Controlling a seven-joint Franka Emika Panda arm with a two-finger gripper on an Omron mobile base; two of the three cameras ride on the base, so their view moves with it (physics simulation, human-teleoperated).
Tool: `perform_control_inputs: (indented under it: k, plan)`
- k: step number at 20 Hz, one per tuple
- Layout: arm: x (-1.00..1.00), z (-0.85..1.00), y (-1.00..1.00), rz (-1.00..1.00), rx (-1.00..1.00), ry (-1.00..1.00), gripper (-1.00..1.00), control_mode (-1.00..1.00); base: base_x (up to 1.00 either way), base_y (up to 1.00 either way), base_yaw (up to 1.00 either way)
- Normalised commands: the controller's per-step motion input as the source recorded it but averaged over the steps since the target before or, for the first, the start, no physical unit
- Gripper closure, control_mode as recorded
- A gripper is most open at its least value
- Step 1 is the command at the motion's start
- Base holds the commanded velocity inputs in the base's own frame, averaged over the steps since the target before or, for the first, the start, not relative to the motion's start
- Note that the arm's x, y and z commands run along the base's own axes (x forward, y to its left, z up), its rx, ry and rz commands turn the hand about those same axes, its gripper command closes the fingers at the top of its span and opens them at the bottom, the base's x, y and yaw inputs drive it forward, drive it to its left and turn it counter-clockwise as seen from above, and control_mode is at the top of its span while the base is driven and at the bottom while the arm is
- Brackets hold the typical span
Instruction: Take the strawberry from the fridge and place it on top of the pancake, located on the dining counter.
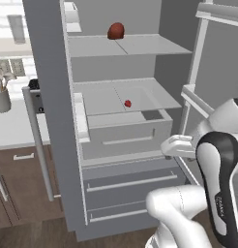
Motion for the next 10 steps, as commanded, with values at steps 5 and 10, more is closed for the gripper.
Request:
perform_control_inputs:
  k: [5, 10]
  plan:
    - [0.12, -0.05, 0.00, 0.00, 0.00, 0.00, -1.00, -1.00, 0.00, 0.00, 0.00]
    - [0.10, -0.02, 0.00, 0.00, 0.00, 0.00, -1.00, 1.00, 0.57, 0.00, 0.00]
